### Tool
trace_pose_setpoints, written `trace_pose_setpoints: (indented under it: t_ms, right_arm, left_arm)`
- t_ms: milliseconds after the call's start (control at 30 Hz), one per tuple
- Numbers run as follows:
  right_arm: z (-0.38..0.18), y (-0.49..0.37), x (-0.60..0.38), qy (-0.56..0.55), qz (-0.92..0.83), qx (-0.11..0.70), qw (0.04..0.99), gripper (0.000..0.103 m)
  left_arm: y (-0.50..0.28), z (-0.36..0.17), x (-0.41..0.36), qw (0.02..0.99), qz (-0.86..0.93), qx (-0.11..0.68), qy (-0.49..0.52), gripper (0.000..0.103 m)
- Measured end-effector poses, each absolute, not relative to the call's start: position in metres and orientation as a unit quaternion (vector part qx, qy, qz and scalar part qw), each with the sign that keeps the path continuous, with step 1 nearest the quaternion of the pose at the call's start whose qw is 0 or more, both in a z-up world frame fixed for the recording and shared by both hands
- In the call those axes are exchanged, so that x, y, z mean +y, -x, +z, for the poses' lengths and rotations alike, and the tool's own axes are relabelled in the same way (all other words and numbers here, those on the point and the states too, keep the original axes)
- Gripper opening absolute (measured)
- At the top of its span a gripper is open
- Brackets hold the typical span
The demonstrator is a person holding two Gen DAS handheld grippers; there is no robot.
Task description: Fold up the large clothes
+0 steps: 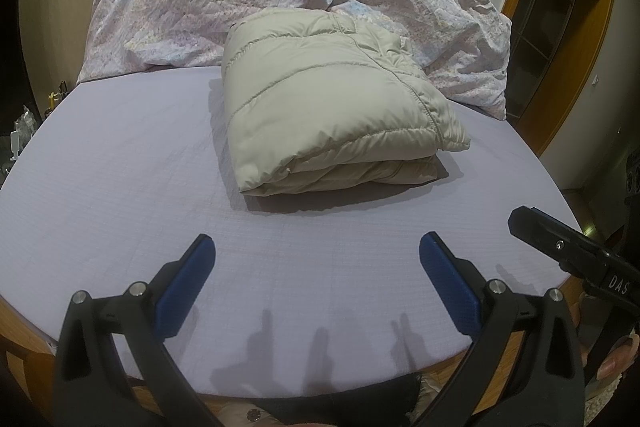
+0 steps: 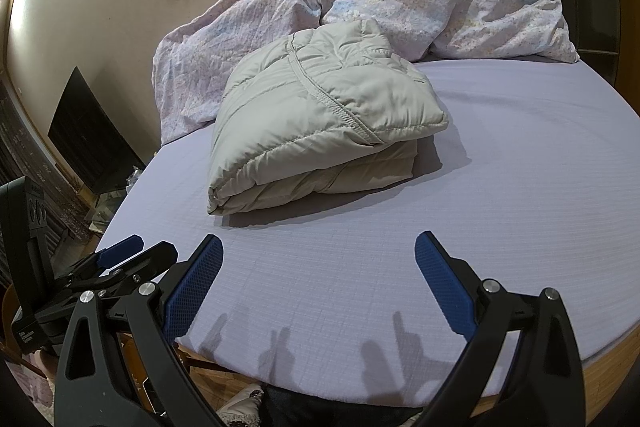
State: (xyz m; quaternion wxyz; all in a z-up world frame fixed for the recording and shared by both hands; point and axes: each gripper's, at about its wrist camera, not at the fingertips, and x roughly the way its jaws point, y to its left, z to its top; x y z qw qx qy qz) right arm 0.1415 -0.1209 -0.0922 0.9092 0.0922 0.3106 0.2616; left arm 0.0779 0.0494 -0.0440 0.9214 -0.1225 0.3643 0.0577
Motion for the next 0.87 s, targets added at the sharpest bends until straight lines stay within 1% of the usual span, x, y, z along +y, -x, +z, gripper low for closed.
trace_pose_setpoints:
  t_ms: [867]
  right_arm:
    - [-0.095, -0.1441, -0.1202, -0.093, 0.261, 0.313, 0.909, 0.098]
  left_arm:
    - [-0.0808, -0.0478, 0.0492, 0.921, 0.057, 0.366, 0.123, 0.101]
